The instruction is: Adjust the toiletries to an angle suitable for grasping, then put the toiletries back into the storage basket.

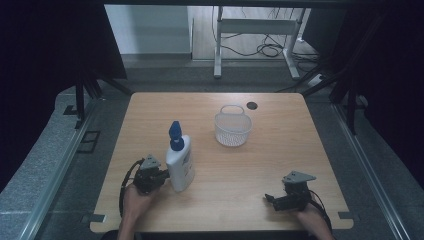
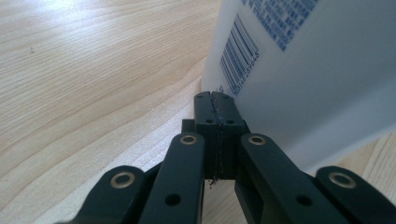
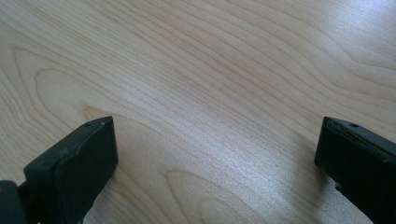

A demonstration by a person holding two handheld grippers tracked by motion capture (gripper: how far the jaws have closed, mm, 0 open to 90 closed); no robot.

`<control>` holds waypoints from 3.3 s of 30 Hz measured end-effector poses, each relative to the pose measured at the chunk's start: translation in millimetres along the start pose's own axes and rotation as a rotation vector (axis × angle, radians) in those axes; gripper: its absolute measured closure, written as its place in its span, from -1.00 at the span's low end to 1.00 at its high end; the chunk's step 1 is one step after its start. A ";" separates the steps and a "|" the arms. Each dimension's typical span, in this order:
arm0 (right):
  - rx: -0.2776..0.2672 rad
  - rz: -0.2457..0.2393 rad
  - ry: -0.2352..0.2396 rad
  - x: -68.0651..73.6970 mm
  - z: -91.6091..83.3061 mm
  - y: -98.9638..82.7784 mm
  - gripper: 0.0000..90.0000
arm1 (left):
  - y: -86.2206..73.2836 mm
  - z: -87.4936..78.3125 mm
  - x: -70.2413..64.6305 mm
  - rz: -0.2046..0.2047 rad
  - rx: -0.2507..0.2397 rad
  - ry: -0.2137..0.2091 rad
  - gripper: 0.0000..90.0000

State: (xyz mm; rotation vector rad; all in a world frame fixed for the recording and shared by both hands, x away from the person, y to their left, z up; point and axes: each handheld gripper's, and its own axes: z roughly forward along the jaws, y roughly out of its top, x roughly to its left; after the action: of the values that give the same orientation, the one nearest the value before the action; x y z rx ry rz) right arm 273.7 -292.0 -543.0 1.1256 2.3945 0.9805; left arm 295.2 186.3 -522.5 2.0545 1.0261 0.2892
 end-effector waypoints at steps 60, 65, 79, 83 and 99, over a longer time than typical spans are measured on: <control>0.000 0.000 0.000 0.0 0.0 0.0 -1.00 | 1.7 10.7 -64.8 0.111 0.091 -0.100 0.98; 0.000 0.000 0.000 0.0 0.0 0.0 -1.00 | 3.7 15.4 -69.7 0.128 0.084 -0.107 0.98; 0.000 0.000 0.000 0.0 0.0 0.0 -1.00 | 8.8 35.0 -82.9 0.159 0.070 -0.107 0.98; 0.000 0.000 0.000 0.0 -0.1 0.0 -1.00 | 8.4 37.2 -83.6 0.161 0.084 -0.106 0.98; 0.000 0.001 0.001 -0.1 -0.1 0.0 -1.00 | 6.2 24.7 -81.5 0.154 0.090 -0.067 0.69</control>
State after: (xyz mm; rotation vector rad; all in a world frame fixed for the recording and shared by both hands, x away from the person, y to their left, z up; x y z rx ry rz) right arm 273.7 -292.1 -542.9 1.1262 2.3948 0.9809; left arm 258.9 109.1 -522.5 2.2143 0.8561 0.2553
